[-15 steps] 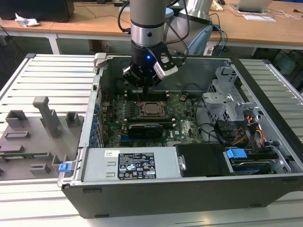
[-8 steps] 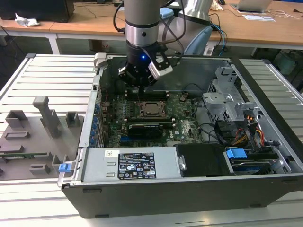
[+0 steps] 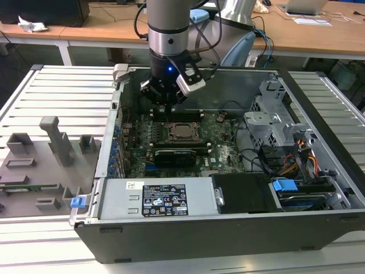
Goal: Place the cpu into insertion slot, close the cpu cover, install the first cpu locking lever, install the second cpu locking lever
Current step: 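Install the first cpu locking lever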
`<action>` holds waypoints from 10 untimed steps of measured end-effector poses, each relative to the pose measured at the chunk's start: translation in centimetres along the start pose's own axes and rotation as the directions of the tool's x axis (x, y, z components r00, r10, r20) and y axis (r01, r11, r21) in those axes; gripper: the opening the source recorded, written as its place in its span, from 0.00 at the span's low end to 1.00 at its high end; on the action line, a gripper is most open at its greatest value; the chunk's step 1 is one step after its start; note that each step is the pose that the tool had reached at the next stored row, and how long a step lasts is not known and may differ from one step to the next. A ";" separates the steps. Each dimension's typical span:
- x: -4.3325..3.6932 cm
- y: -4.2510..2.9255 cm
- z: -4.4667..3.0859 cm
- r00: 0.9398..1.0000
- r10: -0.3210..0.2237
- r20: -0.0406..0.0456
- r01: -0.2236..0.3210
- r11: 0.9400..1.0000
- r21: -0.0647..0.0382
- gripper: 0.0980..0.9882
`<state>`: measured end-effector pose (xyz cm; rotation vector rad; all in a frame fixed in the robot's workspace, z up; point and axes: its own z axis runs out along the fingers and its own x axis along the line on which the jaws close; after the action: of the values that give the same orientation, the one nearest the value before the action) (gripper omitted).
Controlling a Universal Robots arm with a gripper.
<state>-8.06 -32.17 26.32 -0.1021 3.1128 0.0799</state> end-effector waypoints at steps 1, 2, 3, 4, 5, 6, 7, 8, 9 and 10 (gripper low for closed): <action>0.09 0.00 0.00 1.000 0.000 0.000 0.000 1.000 0.000 0.01; 0.19 0.01 -0.01 1.000 0.000 0.000 0.000 1.000 0.000 0.01; 0.29 0.02 0.00 1.000 0.000 0.000 0.000 1.000 0.000 0.01; 0.37 0.03 -0.01 1.000 0.000 0.000 0.000 1.000 0.000 0.01; 0.50 0.03 0.00 1.000 0.000 0.000 0.000 1.000 0.000 0.01; 0.59 0.04 0.00 1.000 0.000 0.000 0.000 1.000 0.000 0.01; 0.74 0.05 0.00 1.000 0.000 0.000 0.000 1.000 0.000 0.01; 0.83 0.07 0.01 1.000 0.000 0.000 0.000 1.000 0.000 0.01; 1.01 0.14 0.01 1.000 0.000 0.000 0.000 1.000 0.000 0.01; 1.36 0.23 0.01 1.000 0.000 0.000 0.000 1.000 0.000 0.01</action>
<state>-9.44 -32.03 26.29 -0.1017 3.1129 0.0801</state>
